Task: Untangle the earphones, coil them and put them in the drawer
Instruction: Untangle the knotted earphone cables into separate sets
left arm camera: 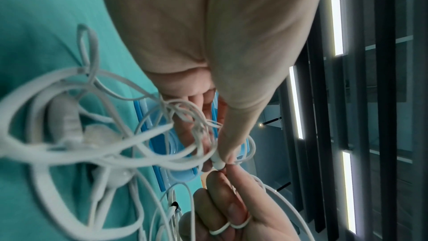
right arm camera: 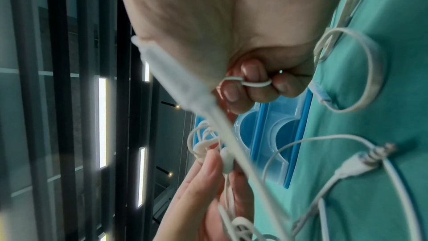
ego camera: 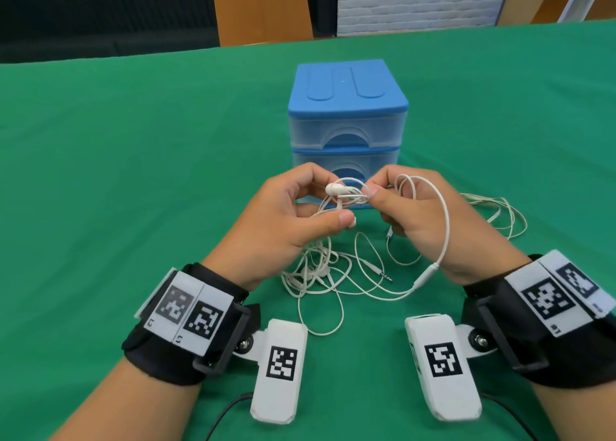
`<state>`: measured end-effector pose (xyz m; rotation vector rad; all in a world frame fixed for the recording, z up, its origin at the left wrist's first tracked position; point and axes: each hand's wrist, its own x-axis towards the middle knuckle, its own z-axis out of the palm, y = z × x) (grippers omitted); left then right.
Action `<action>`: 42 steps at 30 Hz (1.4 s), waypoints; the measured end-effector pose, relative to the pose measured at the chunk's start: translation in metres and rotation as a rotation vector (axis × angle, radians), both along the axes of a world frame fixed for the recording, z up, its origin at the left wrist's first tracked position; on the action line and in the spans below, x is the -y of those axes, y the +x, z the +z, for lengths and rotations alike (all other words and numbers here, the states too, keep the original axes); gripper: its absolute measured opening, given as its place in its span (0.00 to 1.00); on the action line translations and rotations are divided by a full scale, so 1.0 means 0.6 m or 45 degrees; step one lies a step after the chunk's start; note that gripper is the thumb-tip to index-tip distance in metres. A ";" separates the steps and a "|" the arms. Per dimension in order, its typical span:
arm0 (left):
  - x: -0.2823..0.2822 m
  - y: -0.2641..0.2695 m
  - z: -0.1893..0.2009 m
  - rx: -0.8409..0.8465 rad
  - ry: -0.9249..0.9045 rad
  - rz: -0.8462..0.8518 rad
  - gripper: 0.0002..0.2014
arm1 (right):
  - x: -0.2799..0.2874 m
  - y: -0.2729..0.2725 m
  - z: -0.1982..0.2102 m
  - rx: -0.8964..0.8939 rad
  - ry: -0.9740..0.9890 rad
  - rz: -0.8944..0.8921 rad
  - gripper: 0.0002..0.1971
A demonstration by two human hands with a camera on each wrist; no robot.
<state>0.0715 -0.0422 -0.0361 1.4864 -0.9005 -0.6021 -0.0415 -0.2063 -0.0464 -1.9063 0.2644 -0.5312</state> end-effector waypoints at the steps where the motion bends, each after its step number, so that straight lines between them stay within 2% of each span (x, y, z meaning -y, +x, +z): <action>1: 0.000 0.000 0.001 -0.014 -0.013 0.007 0.11 | 0.001 -0.001 0.000 -0.003 0.001 0.007 0.11; 7: -0.002 0.000 0.004 -0.080 -0.079 0.060 0.06 | 0.000 -0.010 0.010 0.002 0.063 0.150 0.08; 10: -0.002 0.000 0.005 -0.129 -0.086 0.098 0.06 | -0.002 -0.016 0.017 -0.052 0.031 0.276 0.12; 16: 0.003 -0.004 0.002 -0.194 -0.073 0.119 0.08 | -0.011 -0.014 0.020 -0.017 -0.090 0.191 0.13; 20: -0.002 -0.004 0.009 -0.250 -0.093 0.071 0.05 | -0.015 -0.013 0.022 0.029 -0.073 0.181 0.12; 22: -0.004 -0.007 0.013 -0.232 -0.094 0.038 0.05 | -0.015 -0.013 0.023 0.041 -0.072 0.154 0.12; 27: -0.006 -0.010 0.013 -0.062 -0.046 0.020 0.12 | -0.011 -0.011 0.019 0.041 -0.069 0.085 0.16; 29: -0.005 -0.010 0.013 -0.021 -0.041 0.042 0.12 | -0.011 -0.012 0.020 0.049 -0.082 0.112 0.17; 34: -0.005 -0.004 0.012 -0.020 -0.057 0.096 0.06 | -0.010 -0.016 0.027 0.046 -0.042 0.199 0.10; 42: -0.003 0.008 0.000 0.021 -0.061 0.169 0.08 | -0.012 -0.010 0.022 0.043 -0.097 0.105 0.10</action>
